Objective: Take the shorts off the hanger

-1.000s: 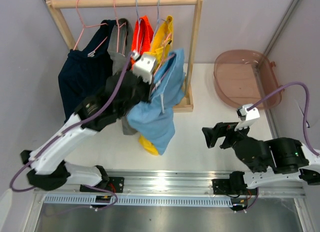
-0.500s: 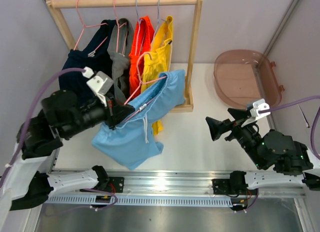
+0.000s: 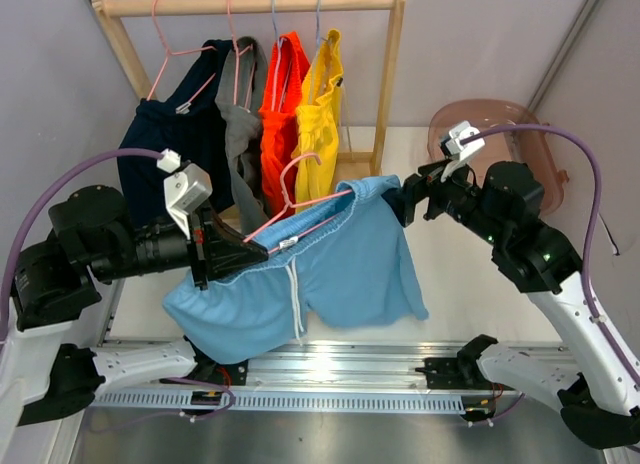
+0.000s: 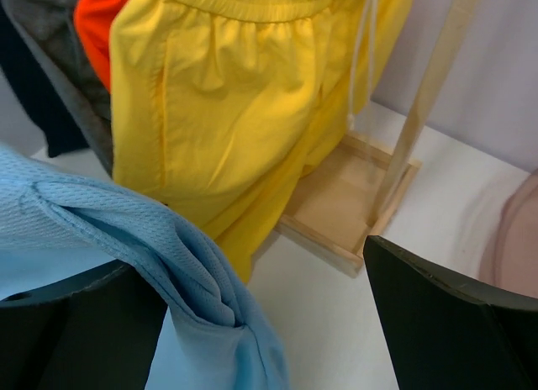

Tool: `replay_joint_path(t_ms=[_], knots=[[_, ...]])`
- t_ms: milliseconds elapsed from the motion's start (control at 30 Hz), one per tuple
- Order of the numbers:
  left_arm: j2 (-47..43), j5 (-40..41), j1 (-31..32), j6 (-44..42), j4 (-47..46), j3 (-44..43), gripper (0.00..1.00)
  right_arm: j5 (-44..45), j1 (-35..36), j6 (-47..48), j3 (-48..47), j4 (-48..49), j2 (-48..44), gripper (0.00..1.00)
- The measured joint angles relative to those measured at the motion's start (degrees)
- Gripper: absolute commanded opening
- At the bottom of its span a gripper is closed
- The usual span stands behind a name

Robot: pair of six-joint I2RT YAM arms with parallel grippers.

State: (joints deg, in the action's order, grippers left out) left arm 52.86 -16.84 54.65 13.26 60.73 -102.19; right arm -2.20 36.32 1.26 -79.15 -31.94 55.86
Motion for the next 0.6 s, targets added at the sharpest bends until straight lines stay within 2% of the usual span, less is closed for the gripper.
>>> replay_joint_path(t_ms=[133,233,267,300,333,367,433,467,600], knots=[[0.0,-0.4,0.0,-0.2,0.0,-0.5,0.0,-8.3,-2.1,-1.7,2.9,3.0,-1.3,0.99],[0.0,-0.6,0.0,-0.2,0.4,-1.0,0.0,-14.2,-2.2,-5.3,9.3,8.5,-3.3,0.99],[0.0,-0.9,0.0,-0.2,0.5,-1.4,0.0,-15.9,-2.2,-7.0,12.3,11.0,-4.3,0.85],[0.1,-1.3,0.0,-0.2,0.5,-1.8,0.0,-17.4,-2.0,-8.2,15.1,12.9,-5.3,0.76],[0.2,-1.4,0.0,-0.2,0.5,-2.2,0.0,-18.4,-1.8,-9.4,17.4,14.0,-6.1,0.61],[0.4,-1.4,0.0,-0.2,0.6,-2.6,0.0,-19.3,-1.5,-10.4,19.2,14.8,-6.6,0.34],[1.0,-1.3,0.0,-0.2,1.0,-3.3,0.0,-20.3,-0.8,-12.1,20.8,15.8,-6.8,0.03],[1.3,-0.8,0.0,-0.2,1.3,-3.5,0.0,-20.4,-0.4,-12.5,21.1,16.0,-6.8,0.0],[2.2,1.6,0.0,-0.2,1.6,-4.0,0.0,-19.3,0.7,-13.7,21.2,15.1,-8.6,0.0]])
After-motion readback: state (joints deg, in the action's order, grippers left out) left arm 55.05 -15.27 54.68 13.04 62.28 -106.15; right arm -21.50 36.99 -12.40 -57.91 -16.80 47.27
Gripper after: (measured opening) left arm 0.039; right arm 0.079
